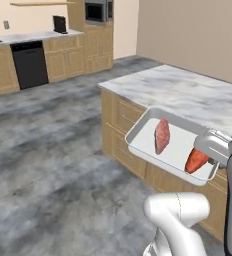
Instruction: Place the tupperware containing the steak and sweet potato meal in the microwave. Close the microwave door and press the start button to reheat the meal.
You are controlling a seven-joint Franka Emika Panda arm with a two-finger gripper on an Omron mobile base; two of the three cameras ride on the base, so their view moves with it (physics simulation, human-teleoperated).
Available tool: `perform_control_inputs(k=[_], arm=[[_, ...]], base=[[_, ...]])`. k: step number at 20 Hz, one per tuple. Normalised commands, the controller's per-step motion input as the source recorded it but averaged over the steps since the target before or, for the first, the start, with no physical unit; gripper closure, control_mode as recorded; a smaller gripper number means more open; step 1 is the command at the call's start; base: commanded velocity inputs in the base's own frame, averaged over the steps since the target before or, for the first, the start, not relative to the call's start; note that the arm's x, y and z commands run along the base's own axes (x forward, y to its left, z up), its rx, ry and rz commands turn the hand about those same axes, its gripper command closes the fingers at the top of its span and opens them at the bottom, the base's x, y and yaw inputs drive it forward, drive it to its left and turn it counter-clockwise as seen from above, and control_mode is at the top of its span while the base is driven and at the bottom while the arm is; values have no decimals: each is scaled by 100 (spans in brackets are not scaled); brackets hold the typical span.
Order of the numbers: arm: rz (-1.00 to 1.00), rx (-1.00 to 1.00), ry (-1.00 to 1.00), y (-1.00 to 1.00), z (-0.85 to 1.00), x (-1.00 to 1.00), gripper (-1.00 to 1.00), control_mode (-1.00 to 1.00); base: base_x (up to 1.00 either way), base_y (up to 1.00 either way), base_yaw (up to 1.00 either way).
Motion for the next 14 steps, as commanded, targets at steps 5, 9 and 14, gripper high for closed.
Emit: perform_control_inputs(k=[5, 9, 14], arm=[[0, 0, 0, 0, 0, 0, 100, 100], [0, 0, 0, 0, 0, 0, 100, 100], [0, 0, 0, 0, 0, 0, 100, 100]], base=[[100, 67, -7], [100, 66, -5], [100, 62, -5]])
